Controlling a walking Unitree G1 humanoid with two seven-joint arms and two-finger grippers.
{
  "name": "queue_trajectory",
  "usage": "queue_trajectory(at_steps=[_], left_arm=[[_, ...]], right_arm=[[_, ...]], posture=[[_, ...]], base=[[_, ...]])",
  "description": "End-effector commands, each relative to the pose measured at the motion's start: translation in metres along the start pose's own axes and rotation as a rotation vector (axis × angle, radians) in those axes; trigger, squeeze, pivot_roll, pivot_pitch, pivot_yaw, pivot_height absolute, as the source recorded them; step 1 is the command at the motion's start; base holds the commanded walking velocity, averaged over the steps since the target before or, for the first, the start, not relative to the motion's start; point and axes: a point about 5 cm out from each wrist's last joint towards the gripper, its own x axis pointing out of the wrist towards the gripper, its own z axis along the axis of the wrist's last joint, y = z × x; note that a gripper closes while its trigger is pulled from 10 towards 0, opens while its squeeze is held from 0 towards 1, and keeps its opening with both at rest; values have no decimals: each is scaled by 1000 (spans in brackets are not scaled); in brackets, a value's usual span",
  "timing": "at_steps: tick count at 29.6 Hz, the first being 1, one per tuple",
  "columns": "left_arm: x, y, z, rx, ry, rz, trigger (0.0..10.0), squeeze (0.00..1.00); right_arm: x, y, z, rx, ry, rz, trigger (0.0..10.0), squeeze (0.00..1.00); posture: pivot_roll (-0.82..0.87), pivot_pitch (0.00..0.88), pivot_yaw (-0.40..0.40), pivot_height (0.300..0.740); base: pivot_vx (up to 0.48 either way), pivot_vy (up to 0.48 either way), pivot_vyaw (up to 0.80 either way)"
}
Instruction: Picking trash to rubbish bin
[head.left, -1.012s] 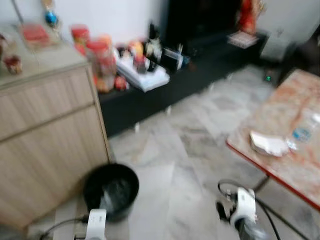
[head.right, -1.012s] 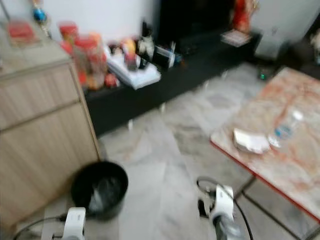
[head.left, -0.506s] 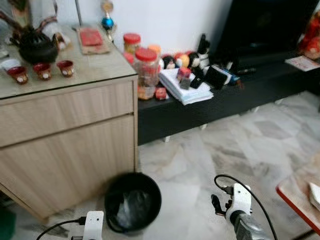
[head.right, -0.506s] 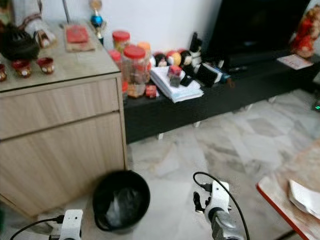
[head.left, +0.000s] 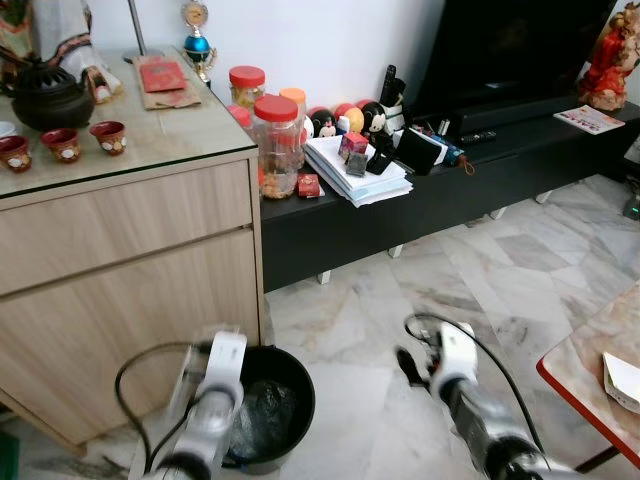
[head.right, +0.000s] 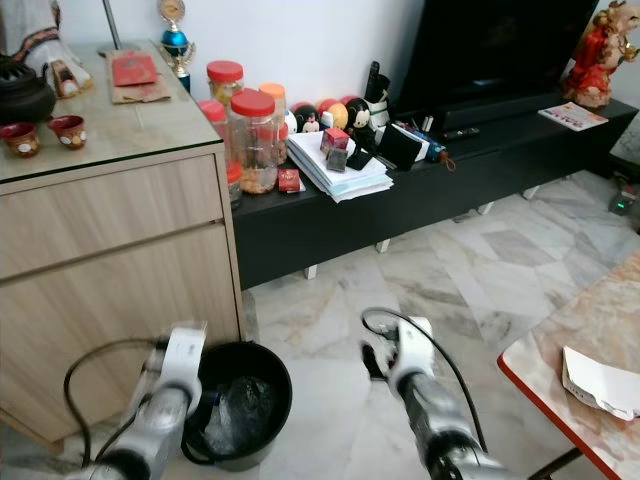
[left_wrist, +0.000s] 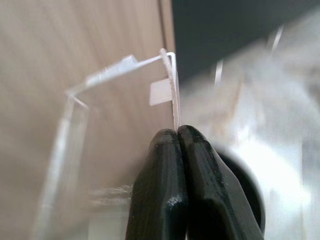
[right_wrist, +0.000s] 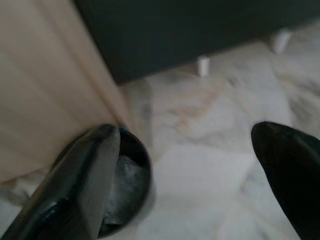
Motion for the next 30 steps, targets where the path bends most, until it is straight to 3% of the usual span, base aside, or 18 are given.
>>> queue_trajectory(at_steps=[1, 2, 7, 10, 19, 20, 21, 30], left_arm=[[2, -4, 5, 10, -15, -18, 10000, 0], [7, -5, 17, -14, -45, -36, 10000, 0], [14, -10, 34, -14, -81, -84, 10000, 0], [15, -14, 39, -47, -89, -105, 10000, 0], [17, -26, 46, -45, -103, -197, 10000, 0], [17, -26, 46, -45, -101, -199, 10000, 608], [17, -25, 46, -45, -99, -199, 10000, 1000], [16, -22, 40, -67, -74, -189, 10000, 1000]], right_arm=[[1, 3, 4, -35, 0, 42, 10000, 0], [5, 11, 11, -42, -17, 92, 10000, 0], [8, 23, 17, -70, -40, 165, 10000, 0], [8, 25, 19, -63, -58, 181, 10000, 0], [5, 29, 14, -67, -78, 239, 10000, 0], [5, 28, 14, -67, -79, 240, 10000, 0], [5, 28, 14, -66, -79, 239, 10000, 0], [0, 18, 11, -49, -88, 195, 10000, 0]], posture=[[16, 46, -105, 740], [10, 51, -105, 740], [-9, 79, -107, 740], [-18, 97, -112, 740], [-56, 142, -122, 740], [-60, 149, -122, 740], [-61, 151, -122, 740], [-65, 164, -124, 740]], base=[[0, 0, 0], [0, 0, 0], [0, 0, 0], [0, 0, 0], [0, 0, 0], [0, 0, 0], [0, 0, 0], [0, 0, 0]])
